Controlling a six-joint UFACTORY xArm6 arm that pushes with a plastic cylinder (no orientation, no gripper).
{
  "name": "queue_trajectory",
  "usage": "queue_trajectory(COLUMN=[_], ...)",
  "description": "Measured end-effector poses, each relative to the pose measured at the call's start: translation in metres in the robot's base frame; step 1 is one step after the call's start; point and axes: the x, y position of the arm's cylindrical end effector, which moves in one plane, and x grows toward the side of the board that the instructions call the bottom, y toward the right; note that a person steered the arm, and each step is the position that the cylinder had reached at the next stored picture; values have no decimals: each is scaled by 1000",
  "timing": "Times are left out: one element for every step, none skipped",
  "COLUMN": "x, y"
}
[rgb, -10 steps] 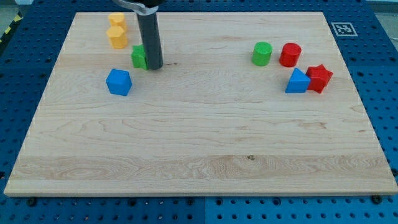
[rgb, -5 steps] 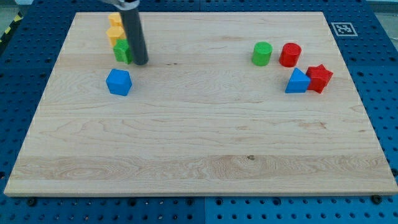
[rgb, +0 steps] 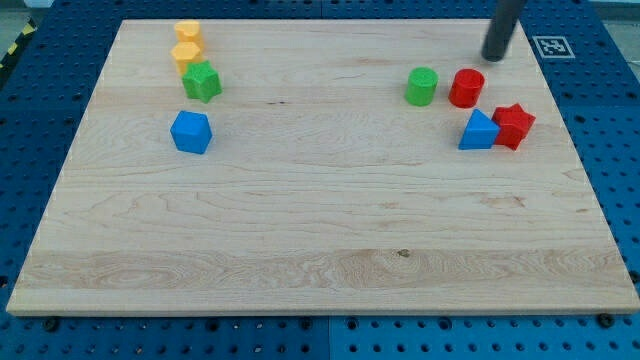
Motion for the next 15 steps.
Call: queue_trajectory(x=[28, 40, 51, 63, 65, 66, 85, 106, 106, 107, 108, 109, 119, 129, 133], y=[1, -16, -35, -54, -81, -103, -105, -108, -125, -145, -161, -176, -189, -205, -226])
